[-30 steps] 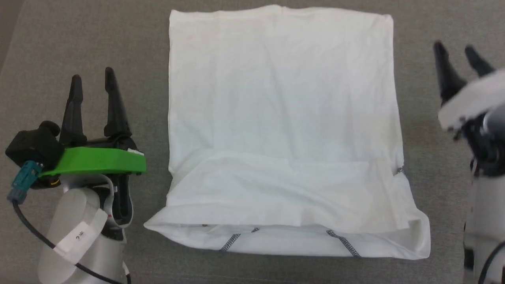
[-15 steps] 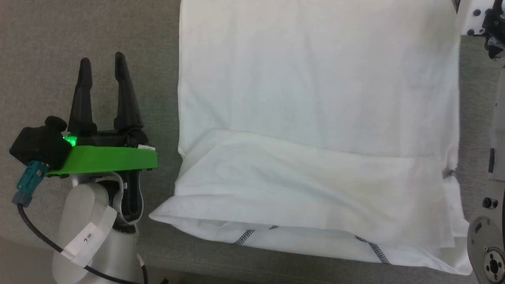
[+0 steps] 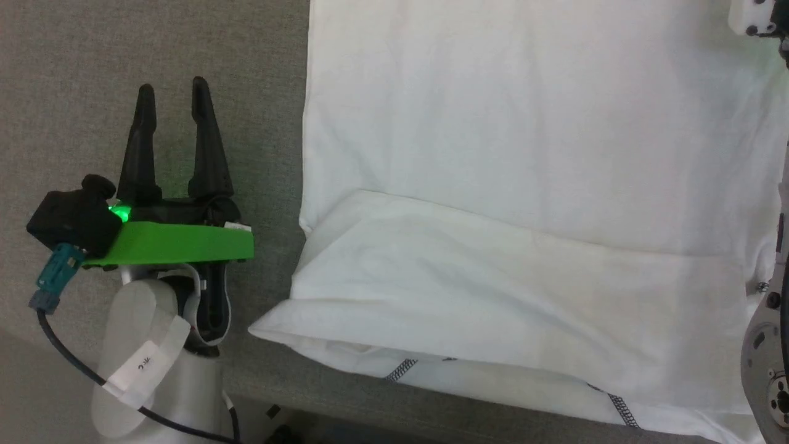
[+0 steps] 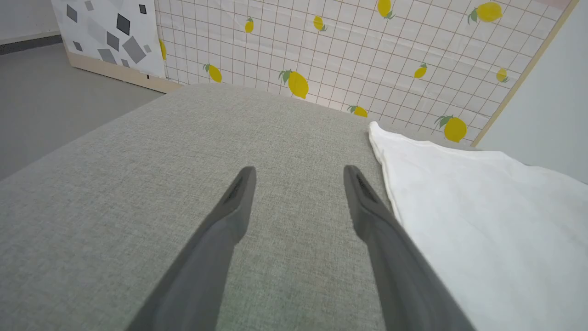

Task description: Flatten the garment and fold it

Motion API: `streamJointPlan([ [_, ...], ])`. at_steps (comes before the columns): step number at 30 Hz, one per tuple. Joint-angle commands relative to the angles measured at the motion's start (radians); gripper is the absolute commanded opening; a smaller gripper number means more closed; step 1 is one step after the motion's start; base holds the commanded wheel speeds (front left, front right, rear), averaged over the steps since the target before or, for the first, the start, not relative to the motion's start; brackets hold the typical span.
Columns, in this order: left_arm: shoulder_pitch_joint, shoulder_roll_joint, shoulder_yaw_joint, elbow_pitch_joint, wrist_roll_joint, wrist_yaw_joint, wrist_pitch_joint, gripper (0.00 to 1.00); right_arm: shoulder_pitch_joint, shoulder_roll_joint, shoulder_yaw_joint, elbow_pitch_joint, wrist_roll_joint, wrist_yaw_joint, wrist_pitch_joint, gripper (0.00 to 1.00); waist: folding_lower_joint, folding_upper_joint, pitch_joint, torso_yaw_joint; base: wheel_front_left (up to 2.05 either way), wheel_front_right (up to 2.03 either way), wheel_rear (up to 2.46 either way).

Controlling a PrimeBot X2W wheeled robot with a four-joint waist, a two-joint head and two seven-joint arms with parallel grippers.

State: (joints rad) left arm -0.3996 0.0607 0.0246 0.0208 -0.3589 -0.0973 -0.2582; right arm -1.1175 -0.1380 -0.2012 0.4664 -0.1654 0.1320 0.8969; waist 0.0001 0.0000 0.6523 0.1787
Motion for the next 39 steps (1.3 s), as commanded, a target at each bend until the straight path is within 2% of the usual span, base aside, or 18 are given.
streamJointPlan([
  [1,-0.018,-0.006,0.000,0.009,0.003,-0.010,-0.004,1.00,0.007,0.001,0.003,0.018,0.008,-0.001,-0.003,0.00,-0.0001,0.0000,-0.006,-0.007,0.00,0.00,0.00],
  [6,-0.072,0.024,-0.026,0.052,-0.010,-0.022,0.015,1.00,0.000,0.003,0.050,0.016,0.051,-0.001,-0.050,0.00,-0.0001,0.0000,-0.035,-0.037,0.00,0.00,0.00],
  [11,-0.217,0.088,-0.057,0.063,-0.070,-0.029,0.168,1.00,-0.008,0.004,0.103,0.009,0.110,-0.001,-0.092,0.00,-0.0001,0.0000,-0.052,-0.071,0.00,0.00,0.00],
  [14,-0.340,0.122,-0.073,0.093,-0.120,-0.030,0.319,1.00,-0.014,0.001,0.140,0.000,0.137,-0.001,-0.104,0.00,-0.0001,0.0000,-0.048,-0.094,0.00,0.00,0.00],
  [15,-0.460,0.143,-0.081,0.153,-0.160,-0.024,0.472,1.00,-0.022,0.001,0.168,-0.010,0.162,-0.001,-0.110,0.00,-0.0001,0.0000,-0.034,-0.117,0.00,0.00,0.00],
  [16,-0.501,0.143,-0.083,0.183,-0.183,-0.020,0.534,1.00,-0.024,0.002,0.179,-0.014,0.171,-0.001,-0.113,0.00,-0.0001,0.0000,-0.028,-0.127,0.00,0.00,0.00],
  [22,-0.684,0.195,-0.128,0.328,-0.194,0.013,0.815,1.00,-0.042,0.015,0.240,-0.039,0.219,-0.001,-0.133,0.00,-0.0001,0.0000,0.021,-0.177,0.00,0.00,0.00],
  [28,-0.774,0.252,-0.187,0.438,-0.138,0.037,0.960,1.00,-0.054,0.011,0.305,-0.061,0.274,-0.001,-0.152,0.00,-0.0001,0.0000,0.066,-0.216,0.00,0.00,0.00],
  [36,-0.774,0.291,-0.202,0.495,-0.105,0.059,0.977,1.00,-0.067,-0.004,0.350,-0.084,0.316,-0.001,-0.153,0.00,-0.0001,0.0000,0.089,-0.223,0.00,0.00,0.00],
  [37,-0.773,0.291,-0.203,0.498,-0.108,0.059,0.979,0.60,-0.069,-0.007,0.354,-0.087,0.321,-0.001,-0.152,0.00,-0.0001,0.0000,0.091,-0.223,0.00,0.00,0.00],
  [38,-0.771,0.290,-0.201,0.500,-0.114,0.057,0.980,0.01,-0.070,-0.008,0.357,-0.089,0.324,-0.001,-0.152,0.00,-0.0001,0.0000,0.092,-0.222,0.00,0.00,0.00],
  [39,-0.767,0.287,-0.200,0.504,-0.124,0.052,0.989,0.00,-0.071,-0.011,0.358,-0.091,0.327,-0.001,-0.152,0.00,-0.0001,0.0000,0.093,-0.220,0.00,0.00,0.00],
])
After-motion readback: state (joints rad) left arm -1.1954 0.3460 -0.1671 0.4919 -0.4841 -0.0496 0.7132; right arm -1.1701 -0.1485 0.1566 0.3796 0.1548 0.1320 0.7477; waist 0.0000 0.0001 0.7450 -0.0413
